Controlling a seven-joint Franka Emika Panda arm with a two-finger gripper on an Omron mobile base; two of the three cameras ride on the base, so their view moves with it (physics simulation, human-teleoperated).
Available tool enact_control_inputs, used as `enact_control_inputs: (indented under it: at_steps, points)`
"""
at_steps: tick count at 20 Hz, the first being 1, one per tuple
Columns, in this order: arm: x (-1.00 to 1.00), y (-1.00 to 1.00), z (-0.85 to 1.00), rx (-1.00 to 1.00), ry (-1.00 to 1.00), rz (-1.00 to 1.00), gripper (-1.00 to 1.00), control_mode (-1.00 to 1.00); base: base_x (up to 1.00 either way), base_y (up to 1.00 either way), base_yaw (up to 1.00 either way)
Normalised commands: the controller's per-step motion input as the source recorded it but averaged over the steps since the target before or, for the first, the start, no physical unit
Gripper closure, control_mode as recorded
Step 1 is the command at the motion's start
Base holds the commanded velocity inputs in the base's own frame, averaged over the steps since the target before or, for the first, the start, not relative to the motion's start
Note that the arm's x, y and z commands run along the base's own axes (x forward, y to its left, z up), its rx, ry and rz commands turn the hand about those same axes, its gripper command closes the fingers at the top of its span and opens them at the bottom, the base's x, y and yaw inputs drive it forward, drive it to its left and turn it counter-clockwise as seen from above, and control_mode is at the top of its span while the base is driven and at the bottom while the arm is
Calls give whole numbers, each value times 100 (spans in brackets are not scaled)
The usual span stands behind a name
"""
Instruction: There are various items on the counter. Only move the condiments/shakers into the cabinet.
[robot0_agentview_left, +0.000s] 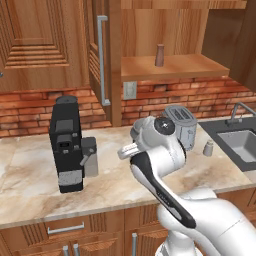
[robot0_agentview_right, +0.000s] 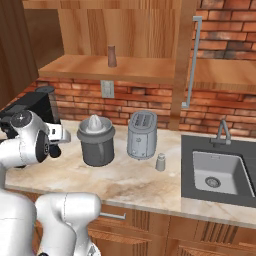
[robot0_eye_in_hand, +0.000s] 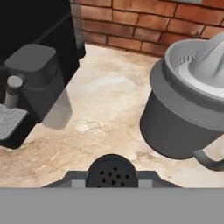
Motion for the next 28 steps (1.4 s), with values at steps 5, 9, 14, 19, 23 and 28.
enact_control_inputs:
  at_steps: [5, 9, 14, 19, 23, 28]
  points:
    - [-16, -31, 100, 7, -3, 0, 100, -100, 0, 0, 0]
    - [0, -11, 100, 3, -12, 0, 100, -100, 0, 0, 0]
    - [0, -6, 100, 1, -11, 0, 100, -100, 0, 0, 0]
    - [0, -5, 100, 0, -7, -4, 100, -100, 0, 0, 0]
    - [-3, -18, 100, 4, -7, -12, 100, -100, 0, 0, 0]
    - [-8, -55, 61, 3, -15, -7, 100, -100, 0, 0, 0]
